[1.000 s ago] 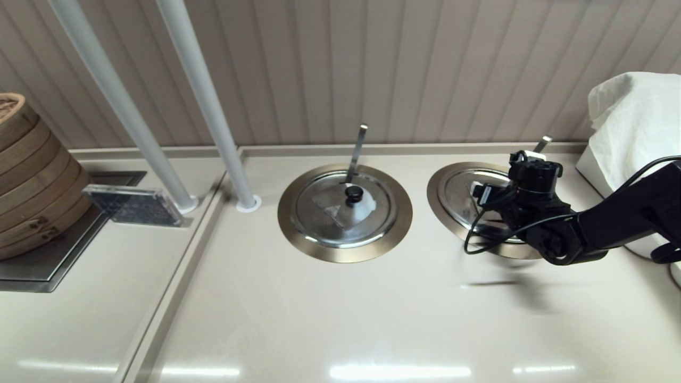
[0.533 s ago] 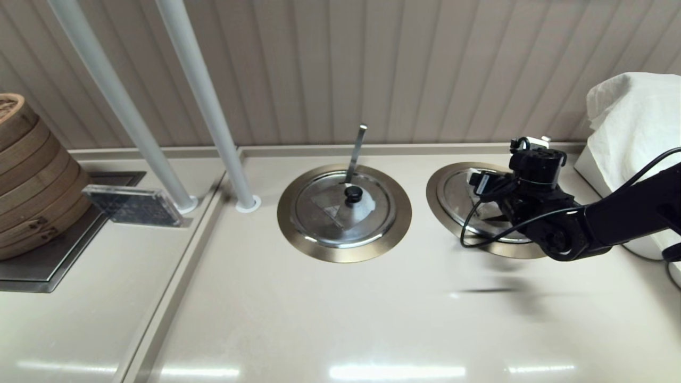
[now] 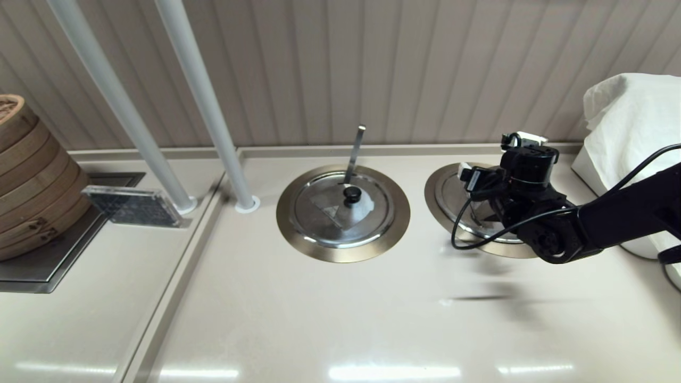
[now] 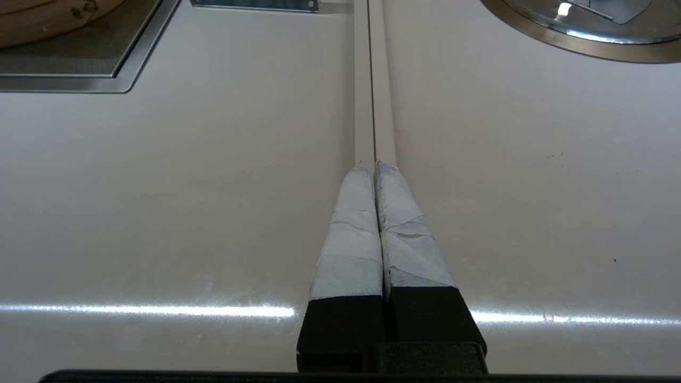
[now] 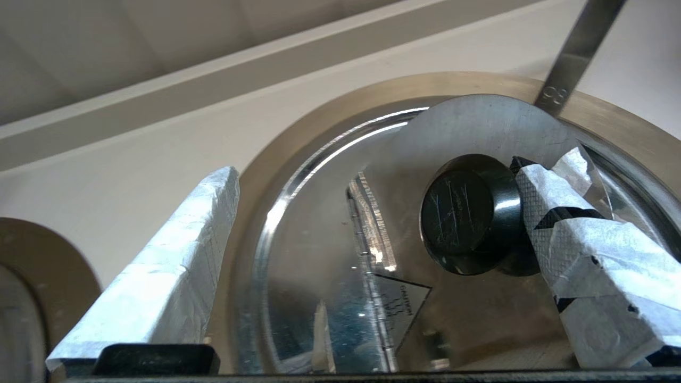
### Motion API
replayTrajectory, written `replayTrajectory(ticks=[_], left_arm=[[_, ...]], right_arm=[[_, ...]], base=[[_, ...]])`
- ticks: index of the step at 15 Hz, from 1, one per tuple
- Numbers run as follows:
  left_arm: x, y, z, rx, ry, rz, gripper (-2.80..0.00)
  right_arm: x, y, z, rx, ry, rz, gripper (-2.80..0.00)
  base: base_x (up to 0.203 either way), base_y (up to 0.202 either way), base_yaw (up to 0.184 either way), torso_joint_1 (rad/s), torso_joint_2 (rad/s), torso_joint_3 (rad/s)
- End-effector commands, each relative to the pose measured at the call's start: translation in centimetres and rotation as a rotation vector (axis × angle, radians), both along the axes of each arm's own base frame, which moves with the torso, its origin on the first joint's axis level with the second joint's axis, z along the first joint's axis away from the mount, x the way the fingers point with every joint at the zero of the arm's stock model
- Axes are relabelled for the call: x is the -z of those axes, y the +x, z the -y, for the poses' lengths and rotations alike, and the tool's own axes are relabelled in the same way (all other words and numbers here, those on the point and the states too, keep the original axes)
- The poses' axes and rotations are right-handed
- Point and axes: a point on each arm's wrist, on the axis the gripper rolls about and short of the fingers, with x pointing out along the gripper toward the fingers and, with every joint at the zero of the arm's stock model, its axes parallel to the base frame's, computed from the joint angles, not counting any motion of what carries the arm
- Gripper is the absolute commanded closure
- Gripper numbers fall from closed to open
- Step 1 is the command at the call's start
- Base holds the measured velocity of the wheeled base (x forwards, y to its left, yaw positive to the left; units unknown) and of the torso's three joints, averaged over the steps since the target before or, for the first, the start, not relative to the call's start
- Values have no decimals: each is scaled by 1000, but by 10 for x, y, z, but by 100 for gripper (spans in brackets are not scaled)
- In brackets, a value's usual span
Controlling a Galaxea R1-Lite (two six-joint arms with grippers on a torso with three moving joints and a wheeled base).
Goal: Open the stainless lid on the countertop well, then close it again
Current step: Open the lid
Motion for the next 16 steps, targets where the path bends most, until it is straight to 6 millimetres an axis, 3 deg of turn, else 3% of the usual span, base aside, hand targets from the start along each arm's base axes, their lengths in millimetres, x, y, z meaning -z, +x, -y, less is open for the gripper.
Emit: replayTrajectory(ticks=[1, 3, 11, 13, 16], left_arm=[[0, 0, 0, -1, 0, -1, 0], [0, 0, 0, -1, 0, -1, 0], [0, 0, 0, -1, 0, -1, 0], [0, 0, 0, -1, 0, -1, 0], [0, 0, 0, -1, 0, -1, 0]], right_arm=[[9, 0, -10, -25, -1, -21, -280], [10, -3, -18, -30, -4, -21, -280], [47, -10, -48, -103, -36, -106, -280], [40, -18, -58, -129, -33, -92, -280], [15, -39, -71, -181, -17, -41, -280]], base=[[0, 0, 0, 0, 0, 0], [0, 0, 0, 0, 0, 0], [0, 0, 0, 4, 2, -1], [0, 0, 0, 0, 0, 0], [0, 0, 0, 0, 0, 0]])
